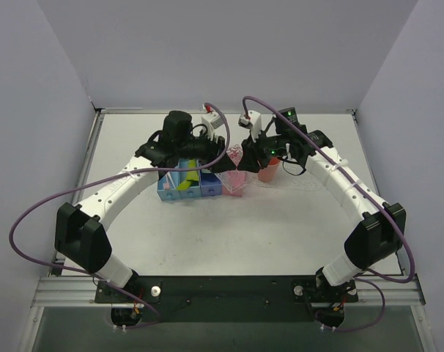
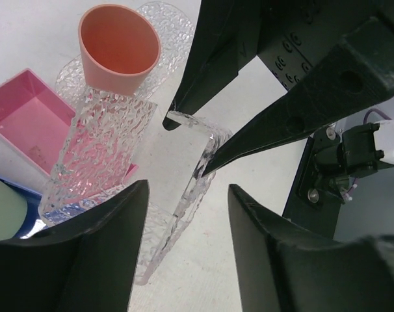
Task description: Prepare toiletry sets of a toothbrush and toothpaste on the tray
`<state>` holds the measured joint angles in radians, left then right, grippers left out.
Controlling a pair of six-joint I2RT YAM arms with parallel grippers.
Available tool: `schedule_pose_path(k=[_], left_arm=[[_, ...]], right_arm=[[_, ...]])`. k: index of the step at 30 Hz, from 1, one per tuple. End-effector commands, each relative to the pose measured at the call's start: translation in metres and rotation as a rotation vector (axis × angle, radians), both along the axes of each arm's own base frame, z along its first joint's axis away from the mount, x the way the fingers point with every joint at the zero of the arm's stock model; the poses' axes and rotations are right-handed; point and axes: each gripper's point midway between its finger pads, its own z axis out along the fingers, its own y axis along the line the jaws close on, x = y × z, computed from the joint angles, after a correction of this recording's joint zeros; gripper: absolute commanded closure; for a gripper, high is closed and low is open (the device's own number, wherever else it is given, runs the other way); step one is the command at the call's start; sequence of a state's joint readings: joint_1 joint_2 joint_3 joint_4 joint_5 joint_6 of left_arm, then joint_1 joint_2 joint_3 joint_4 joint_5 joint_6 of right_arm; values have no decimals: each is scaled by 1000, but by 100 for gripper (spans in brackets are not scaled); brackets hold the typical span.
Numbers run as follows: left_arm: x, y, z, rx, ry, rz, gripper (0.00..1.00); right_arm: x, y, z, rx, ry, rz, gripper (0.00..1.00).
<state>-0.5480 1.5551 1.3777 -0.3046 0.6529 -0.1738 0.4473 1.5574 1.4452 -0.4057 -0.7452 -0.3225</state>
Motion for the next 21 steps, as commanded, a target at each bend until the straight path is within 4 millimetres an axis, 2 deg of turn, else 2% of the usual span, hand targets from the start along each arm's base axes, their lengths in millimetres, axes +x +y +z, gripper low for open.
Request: schedule_pose_path(k=[1, 9, 13, 14, 17, 20, 21], left_arm=[[-3, -10, 25, -56, -34, -62, 44], [-11, -15, 14, -56, 36, -119, 74], [-13, -16, 12, -53, 47, -131, 98], [-12, -16, 13, -55, 45, -131, 100], [-10, -16, 17, -66, 33, -117, 100], [-3, -15, 26, -99, -4, -65, 100], [2, -13, 29, -105, -21, -28, 100]], right_arm=[[-6, 9, 39, 68, -88, 58, 100], [0, 11, 41, 70, -92, 56, 100], [5, 11, 41, 64, -87, 31, 100], [7, 10, 42, 62, -89, 25, 90], [12, 6, 40, 44, -90, -12, 75], [15, -4, 47, 46, -91, -77, 58], [17, -7, 50, 52, -93, -98, 55]])
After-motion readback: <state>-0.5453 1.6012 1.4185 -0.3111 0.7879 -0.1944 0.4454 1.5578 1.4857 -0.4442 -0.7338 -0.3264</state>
